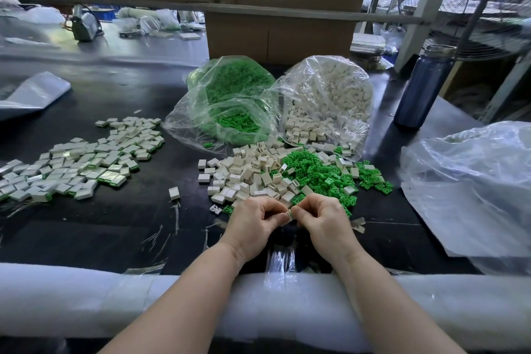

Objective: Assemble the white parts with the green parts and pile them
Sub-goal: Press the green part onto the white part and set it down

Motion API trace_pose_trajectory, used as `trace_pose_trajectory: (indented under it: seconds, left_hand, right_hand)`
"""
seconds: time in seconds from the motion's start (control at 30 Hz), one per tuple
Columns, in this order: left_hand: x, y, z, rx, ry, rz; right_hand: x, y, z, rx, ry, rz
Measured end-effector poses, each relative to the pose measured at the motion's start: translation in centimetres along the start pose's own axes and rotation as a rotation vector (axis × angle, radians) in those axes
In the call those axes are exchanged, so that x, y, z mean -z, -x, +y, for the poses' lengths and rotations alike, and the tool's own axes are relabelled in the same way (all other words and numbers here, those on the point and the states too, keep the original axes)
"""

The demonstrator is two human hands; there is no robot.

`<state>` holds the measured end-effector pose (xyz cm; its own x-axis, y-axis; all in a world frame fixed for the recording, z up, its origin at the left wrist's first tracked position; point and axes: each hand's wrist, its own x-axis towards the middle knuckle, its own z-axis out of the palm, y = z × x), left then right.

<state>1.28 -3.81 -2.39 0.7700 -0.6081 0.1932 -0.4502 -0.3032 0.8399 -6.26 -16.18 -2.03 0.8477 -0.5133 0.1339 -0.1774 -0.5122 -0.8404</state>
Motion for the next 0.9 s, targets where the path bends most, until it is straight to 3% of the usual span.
trace_pose_trajectory:
  seconds: [0.27, 0.5, 0.9]
  left_hand:
    - [0.10, 0.14, 0.05, -0.033, -0.024, -0.011]
    - [-0.07, -0.08, 0.32, 0.015, 0.064, 0.040]
    - [-0.35, -0.28, -0.05, 0.007, -0.053, 0.070]
  right_hand:
    - [0.00, -0.01, 0.11, -0.015, -0.021, -0.017]
    - [-0.16, 0.27, -0.35, 0.035, -0.080, 0.069]
    - [-0.33, 0.62, -0.49, 0.096, 0.119, 0.083]
